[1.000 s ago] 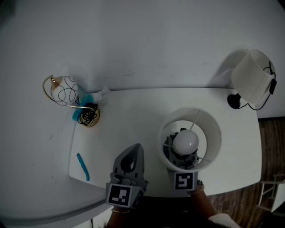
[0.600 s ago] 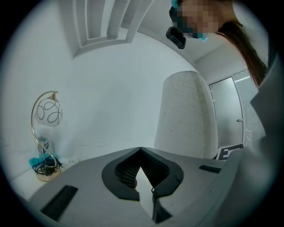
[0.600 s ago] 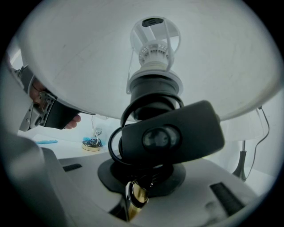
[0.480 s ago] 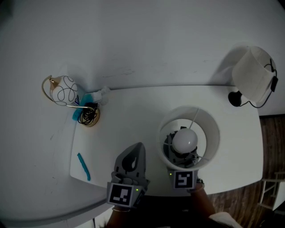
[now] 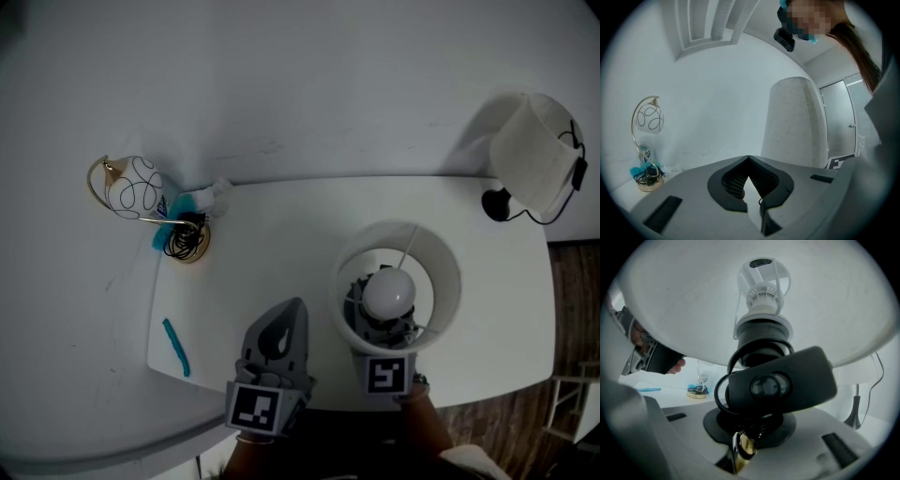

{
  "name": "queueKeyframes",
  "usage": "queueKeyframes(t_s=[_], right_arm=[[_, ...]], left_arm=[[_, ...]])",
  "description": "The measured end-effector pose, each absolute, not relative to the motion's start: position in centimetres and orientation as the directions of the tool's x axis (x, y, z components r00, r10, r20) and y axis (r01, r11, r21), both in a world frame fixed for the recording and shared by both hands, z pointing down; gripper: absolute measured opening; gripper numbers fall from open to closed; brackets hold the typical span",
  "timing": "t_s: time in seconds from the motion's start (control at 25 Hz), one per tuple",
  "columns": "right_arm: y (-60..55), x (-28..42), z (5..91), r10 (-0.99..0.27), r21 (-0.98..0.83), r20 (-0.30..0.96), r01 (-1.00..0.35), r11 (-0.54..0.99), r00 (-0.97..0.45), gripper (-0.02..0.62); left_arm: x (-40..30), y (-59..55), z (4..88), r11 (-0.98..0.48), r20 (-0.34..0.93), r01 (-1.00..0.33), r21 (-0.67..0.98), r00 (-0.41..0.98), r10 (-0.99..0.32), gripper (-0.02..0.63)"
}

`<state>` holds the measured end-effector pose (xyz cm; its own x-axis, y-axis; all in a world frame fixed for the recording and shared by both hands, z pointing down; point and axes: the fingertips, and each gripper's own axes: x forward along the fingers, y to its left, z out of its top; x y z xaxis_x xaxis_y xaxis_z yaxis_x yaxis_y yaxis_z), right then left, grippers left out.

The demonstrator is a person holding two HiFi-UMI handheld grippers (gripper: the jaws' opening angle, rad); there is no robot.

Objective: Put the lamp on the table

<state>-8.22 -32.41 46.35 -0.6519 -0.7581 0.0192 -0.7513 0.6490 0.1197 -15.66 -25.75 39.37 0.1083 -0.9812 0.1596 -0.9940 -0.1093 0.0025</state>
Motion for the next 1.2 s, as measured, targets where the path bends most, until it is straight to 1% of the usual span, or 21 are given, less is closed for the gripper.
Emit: queueKeyframes(t_s=[0.16, 0.48, 0.68, 0.84, 1.2], right_arm=[[-32.44, -8.33, 46.26, -0.754, 0.12, -0.003, -0.749, 0.651, -0.657, 0.055], [-32.41, -8.37, 46.59, -0.754, 0.115, -0.002, -0.749, 0.653, -0.657, 0.055], [-32.42, -8.44, 46.81, -0.753, 0.137, 0.018, -0.745, 0.653, -0.657, 0.057], [-32.5, -8.43, 47.15, -0.76, 0.1, 0.036, -0.755, 0.648, -0.648, 0.058], [-32.67, -8.54, 46.96, -0.758, 0.097, 0.012, -0.754, 0.65, -0.652, 0.064]], left_arm=[[-15.51, -25.66, 39.43, -0.111, 0.16, -0.994, 0.009, 0.111, -0.981, -0.002], [-15.14, -25.91, 39.48, -0.117, 0.157, -0.993, 0.02, 0.118, -0.98, -0.002], [-15.22, -25.79, 39.51, -0.119, 0.159, -0.993, 0.022, 0.121, -0.98, -0.002], [-15.26, -25.87, 39.37, -0.121, 0.157, -0.992, 0.023, 0.123, -0.98, -0.002], [-14.88, -25.99, 39.42, -0.137, 0.156, -0.99, 0.019, 0.138, -0.978, -0.002]])
